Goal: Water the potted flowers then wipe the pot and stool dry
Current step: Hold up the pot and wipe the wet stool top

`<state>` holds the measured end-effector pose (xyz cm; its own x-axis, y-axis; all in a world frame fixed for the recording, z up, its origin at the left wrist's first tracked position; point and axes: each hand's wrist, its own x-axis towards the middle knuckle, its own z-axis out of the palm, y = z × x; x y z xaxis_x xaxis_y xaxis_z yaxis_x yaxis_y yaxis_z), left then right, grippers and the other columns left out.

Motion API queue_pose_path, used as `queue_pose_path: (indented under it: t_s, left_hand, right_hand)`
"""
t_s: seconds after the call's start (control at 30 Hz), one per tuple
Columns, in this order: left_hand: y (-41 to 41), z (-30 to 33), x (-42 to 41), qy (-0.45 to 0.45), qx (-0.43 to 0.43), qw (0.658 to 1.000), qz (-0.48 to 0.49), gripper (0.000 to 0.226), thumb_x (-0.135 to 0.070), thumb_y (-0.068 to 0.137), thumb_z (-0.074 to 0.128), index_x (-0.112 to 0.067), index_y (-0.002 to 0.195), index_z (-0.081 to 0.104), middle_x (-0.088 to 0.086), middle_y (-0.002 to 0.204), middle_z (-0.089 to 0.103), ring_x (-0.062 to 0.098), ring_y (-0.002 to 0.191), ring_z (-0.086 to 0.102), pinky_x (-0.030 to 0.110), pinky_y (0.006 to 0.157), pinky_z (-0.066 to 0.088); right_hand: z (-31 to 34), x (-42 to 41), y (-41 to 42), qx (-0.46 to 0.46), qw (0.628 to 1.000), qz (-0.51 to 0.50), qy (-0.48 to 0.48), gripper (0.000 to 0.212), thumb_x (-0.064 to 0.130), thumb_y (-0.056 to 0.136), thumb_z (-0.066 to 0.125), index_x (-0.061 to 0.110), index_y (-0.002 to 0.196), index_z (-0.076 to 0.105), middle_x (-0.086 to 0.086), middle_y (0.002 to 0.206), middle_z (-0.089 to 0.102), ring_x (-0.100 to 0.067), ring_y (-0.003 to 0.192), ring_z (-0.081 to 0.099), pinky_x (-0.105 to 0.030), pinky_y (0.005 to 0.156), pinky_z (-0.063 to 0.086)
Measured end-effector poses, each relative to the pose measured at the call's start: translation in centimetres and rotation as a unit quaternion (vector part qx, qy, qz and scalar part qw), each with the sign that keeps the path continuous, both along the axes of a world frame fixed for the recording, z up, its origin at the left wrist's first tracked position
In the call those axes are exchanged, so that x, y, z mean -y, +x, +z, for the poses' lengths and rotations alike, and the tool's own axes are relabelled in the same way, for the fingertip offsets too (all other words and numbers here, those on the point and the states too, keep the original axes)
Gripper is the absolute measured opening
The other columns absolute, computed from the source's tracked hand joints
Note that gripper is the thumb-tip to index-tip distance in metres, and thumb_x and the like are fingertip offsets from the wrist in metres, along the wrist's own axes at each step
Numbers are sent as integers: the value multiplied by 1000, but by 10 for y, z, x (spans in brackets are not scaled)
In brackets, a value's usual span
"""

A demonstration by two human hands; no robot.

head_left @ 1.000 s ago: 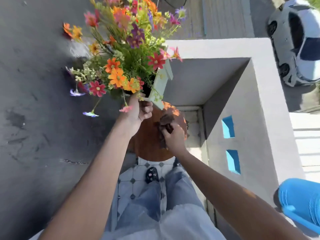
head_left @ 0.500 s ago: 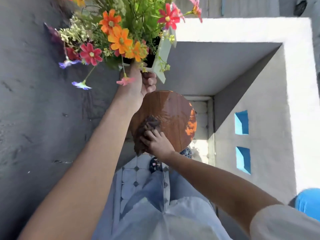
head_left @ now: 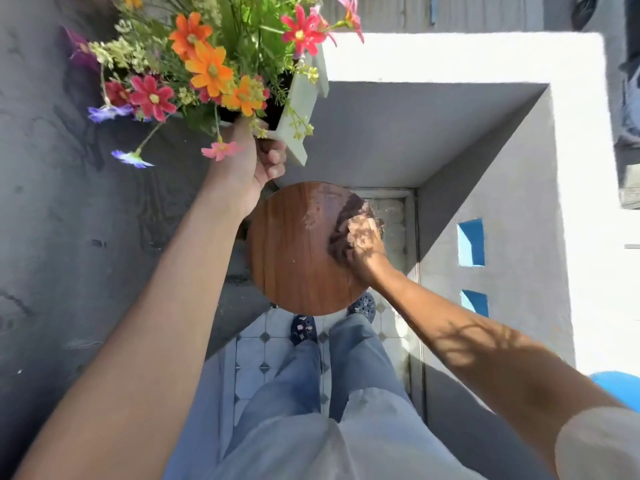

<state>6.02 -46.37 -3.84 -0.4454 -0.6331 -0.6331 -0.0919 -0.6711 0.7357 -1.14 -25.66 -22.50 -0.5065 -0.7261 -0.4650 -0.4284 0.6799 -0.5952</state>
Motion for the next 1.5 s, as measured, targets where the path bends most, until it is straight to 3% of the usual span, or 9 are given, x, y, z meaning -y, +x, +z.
queue_pose_path:
  t_s: [0.17, 0.47, 0.6, 0.73, 0.87, 1.0, 1.13, 1.3, 1.5]
  left_hand:
    - [-1, -2, 2, -12, 21, 1000, -2, 37, -11, 100, 27, -14, 67, 45, -1, 48, 47, 8, 38, 38, 20, 41, 23]
    - [1, -5, 8, -7, 23, 1000, 10, 33, -9, 98, 28, -14, 68, 41, 0, 49, 48, 10, 37, 40, 20, 37, 27]
    - [-1, -5, 8, 2, 13, 1000, 16, 30, -10, 98, 28, -15, 71, 40, 1, 57, 45, 10, 38, 39, 19, 37, 27]
    - [-2, -4, 9, -1, 11, 1000, 12, 31, -8, 97, 27, -15, 69, 40, -2, 49, 47, 10, 38, 39, 20, 37, 27]
    - [-2, -1, 10, -7, 22, 1000, 6, 34, -12, 100, 29, -13, 69, 43, 0, 49, 48, 9, 38, 40, 20, 37, 28]
    - [-2, -1, 9, -12, 23, 1000, 3, 36, -11, 100, 29, -13, 67, 44, 0, 47, 48, 9, 38, 41, 20, 36, 29]
    - [-3, -1, 8, -13, 30, 999, 7, 35, -11, 100, 28, -13, 69, 43, 0, 47, 47, 9, 37, 40, 20, 36, 29]
    - [0, -7, 9, -17, 46, 999, 6, 31, -11, 99, 29, -13, 72, 45, 1, 49, 48, 10, 37, 41, 20, 36, 29]
    - [-2, -2, 12, -6, 26, 1000, 10, 33, -9, 98, 30, -12, 68, 43, 2, 47, 49, 10, 37, 41, 19, 36, 29]
  right_hand:
    - [-12, 4, 72, -37, 987, 141, -75, 63, -3, 69, 61, 6, 131, 52, -11, 115, 54, -27, 104, 47, -44, 89, 47]
    - [-28, 32, 103, -120, 909, 379, -127, 34, 25, 72, 68, 14, 104, 72, -9, 110, 53, -31, 104, 46, -43, 80, 47]
    - [-39, 52, 33, -156, 965, 196, -80, 38, 17, 72, 63, 13, 110, 64, -12, 115, 50, -32, 108, 44, -39, 87, 41]
    - [-56, 34, -12, 24, 998, -31, 54, 45, 24, 85, 56, 17, 129, 53, -15, 124, 50, -29, 128, 42, -40, 98, 34]
    - [-21, 34, 4, 89, 975, -174, -105, 56, 8, 77, 63, 31, 127, 50, -7, 122, 63, -19, 115, 60, -43, 105, 46]
    - [-15, 24, 33, 66, 995, -75, -21, 45, 3, 86, 59, 14, 129, 57, -7, 124, 58, -20, 115, 54, -18, 98, 37]
    - [-19, 22, 82, -96, 983, 149, -42, 35, 22, 78, 70, 25, 113, 70, -7, 133, 44, -29, 127, 36, -45, 98, 37]
    - [-39, 31, 124, -78, 894, 415, -151, 41, 7, 88, 60, 17, 128, 64, -3, 141, 55, -27, 127, 49, -42, 94, 43]
    - [-38, 89, 48, -158, 920, 319, -162, 54, 9, 90, 53, 18, 143, 48, -7, 130, 53, -29, 113, 45, -40, 90, 45]
